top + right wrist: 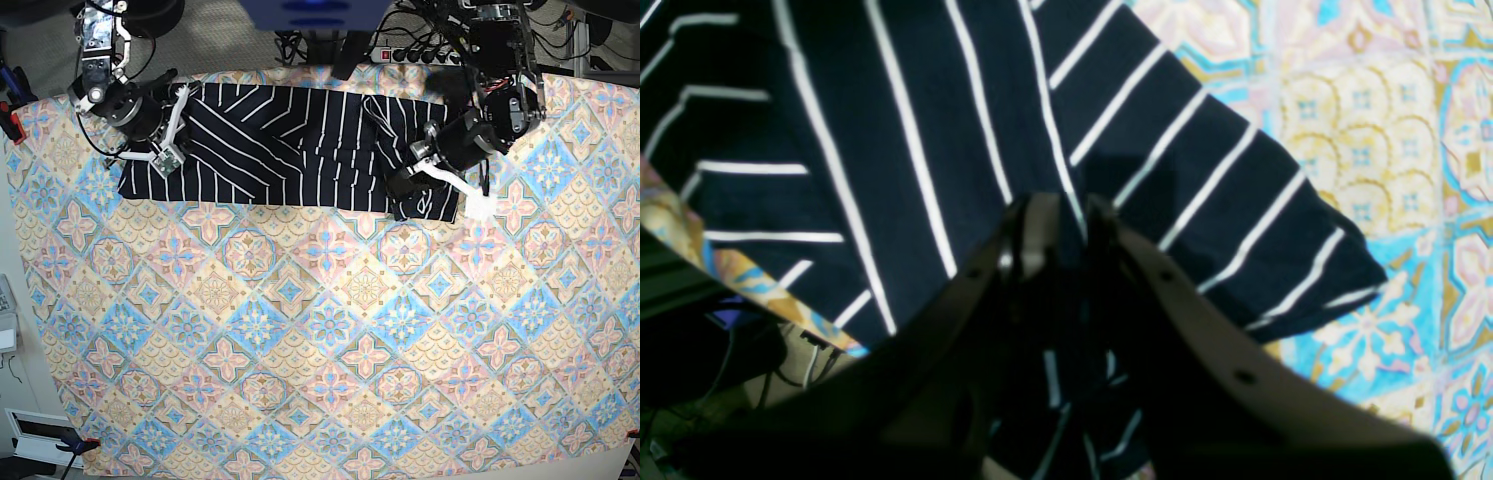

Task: Fold the T-shirt properly
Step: 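Fold the shirt end with the left gripper toward the right gripper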

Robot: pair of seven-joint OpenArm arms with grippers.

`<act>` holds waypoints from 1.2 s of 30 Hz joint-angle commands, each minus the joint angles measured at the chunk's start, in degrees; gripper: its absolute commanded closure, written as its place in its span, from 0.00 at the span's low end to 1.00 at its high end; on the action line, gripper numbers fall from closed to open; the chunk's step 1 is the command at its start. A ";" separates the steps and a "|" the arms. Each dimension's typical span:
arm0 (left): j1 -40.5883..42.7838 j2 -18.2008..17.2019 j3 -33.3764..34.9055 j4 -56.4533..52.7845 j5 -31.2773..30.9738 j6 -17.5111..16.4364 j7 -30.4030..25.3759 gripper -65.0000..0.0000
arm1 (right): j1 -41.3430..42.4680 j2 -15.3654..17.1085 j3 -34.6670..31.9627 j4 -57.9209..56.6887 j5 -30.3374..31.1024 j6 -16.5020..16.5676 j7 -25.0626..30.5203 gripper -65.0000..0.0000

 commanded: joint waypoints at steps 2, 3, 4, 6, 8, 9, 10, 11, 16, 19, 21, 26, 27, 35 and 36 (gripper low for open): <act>-0.96 -0.20 1.40 -0.51 -0.98 -0.46 -0.59 1.00 | 0.08 0.60 0.37 1.29 0.47 -0.07 0.95 0.89; -1.58 -0.20 2.27 -1.12 -0.89 -0.46 -0.59 1.00 | 0.08 0.60 0.37 1.29 0.47 -0.07 0.95 0.89; -1.93 -0.20 2.98 -1.92 -0.80 -0.46 -0.59 1.00 | 0.08 0.60 0.37 1.29 0.47 -0.07 1.04 0.89; -2.46 -0.20 3.59 -3.41 -0.80 -0.46 -0.59 1.00 | 0.08 0.60 0.37 1.29 0.47 -0.07 1.13 0.89; -3.69 -0.11 3.77 -4.29 -0.71 -0.46 -0.59 1.00 | 0.08 0.60 0.37 1.29 0.47 -0.07 1.22 0.89; -4.13 -0.11 3.77 -4.55 -0.71 -0.46 -0.59 1.00 | 0.08 0.60 0.37 1.29 0.47 -0.07 1.22 0.89; -4.39 -0.11 3.77 -4.90 -0.71 -0.46 -0.59 1.00 | 0.08 0.60 0.37 1.29 0.47 -0.07 1.22 0.89; -4.48 -0.02 3.77 -4.99 -0.71 -0.46 -0.59 1.00 | 0.08 0.60 0.37 1.29 0.47 -0.07 1.22 0.89; -4.48 0.94 4.21 -5.43 -0.62 -0.46 -0.15 1.00 | 0.08 0.60 0.37 1.29 0.47 -0.07 1.22 0.89; -5.27 -0.11 7.81 -7.10 -0.71 -0.46 -0.15 0.94 | 0.08 0.60 0.37 1.29 0.47 -0.07 1.22 0.89; -5.62 -1.25 10.45 -7.72 -1.06 -0.46 -0.15 0.86 | 0.08 0.60 0.37 1.29 0.47 -0.07 1.22 0.89; -6.76 -3.36 14.76 -7.37 -1.15 -0.46 -0.15 0.64 | 0.08 0.60 0.37 1.29 0.47 -0.07 1.22 0.89; -6.85 -3.36 14.67 -7.37 -1.15 -0.46 -0.15 0.60 | 0.08 0.60 0.37 1.29 0.47 -0.07 1.30 0.89; -6.50 -8.46 10.71 -4.46 -7.31 -0.46 -0.59 0.32 | 0.08 0.68 0.37 1.29 0.47 -0.07 1.30 0.89; -6.32 -9.43 9.40 -3.59 -8.54 -0.46 -0.50 0.32 | 0.17 0.68 0.37 1.29 0.47 -0.07 1.30 0.89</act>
